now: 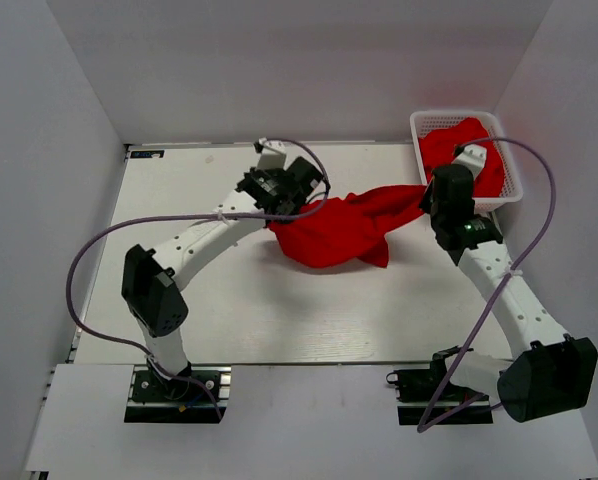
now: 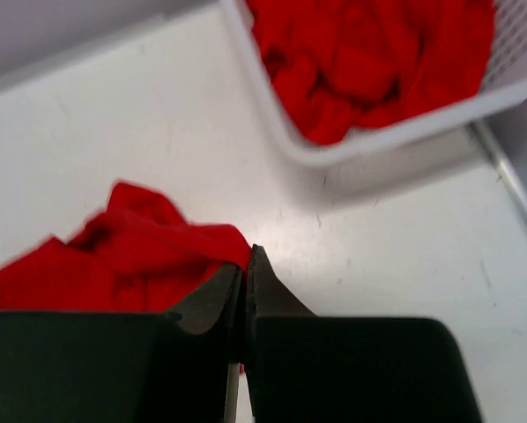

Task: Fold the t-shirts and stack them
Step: Flatten out the tshirt

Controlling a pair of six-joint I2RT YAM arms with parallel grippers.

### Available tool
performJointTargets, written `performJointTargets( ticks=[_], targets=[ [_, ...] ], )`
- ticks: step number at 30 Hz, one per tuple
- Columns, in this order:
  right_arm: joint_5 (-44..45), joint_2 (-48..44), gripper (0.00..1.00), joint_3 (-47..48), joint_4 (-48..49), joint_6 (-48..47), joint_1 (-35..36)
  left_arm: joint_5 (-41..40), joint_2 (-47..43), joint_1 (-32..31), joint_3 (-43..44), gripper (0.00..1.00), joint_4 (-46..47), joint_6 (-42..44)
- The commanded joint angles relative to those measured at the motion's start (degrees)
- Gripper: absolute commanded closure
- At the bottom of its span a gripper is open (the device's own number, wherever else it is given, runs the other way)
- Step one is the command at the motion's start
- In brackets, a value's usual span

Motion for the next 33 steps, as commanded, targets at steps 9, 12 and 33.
performJointTargets(
  ticks=[9, 12, 33],
  targets=[
    [19.2, -4.4, 1.0, 16.7, 13.4, -19.7, -0.5, -19.0, -24.0, 3.6, -0.5, 1.0, 42.3, 46.3],
    [22.2, -4.9, 1.0, 21.8, 17.0, -26.8, -0.6, -19.0, -30.0, 3.6, -7.4, 1.0, 65.9, 61.7],
    [10.4, 6.4, 1.0, 42.7, 11.8, -33.1, -0.5, -8.8, -18.8, 6.0, 6.2, 1.0, 75.7, 79.5]
  ],
)
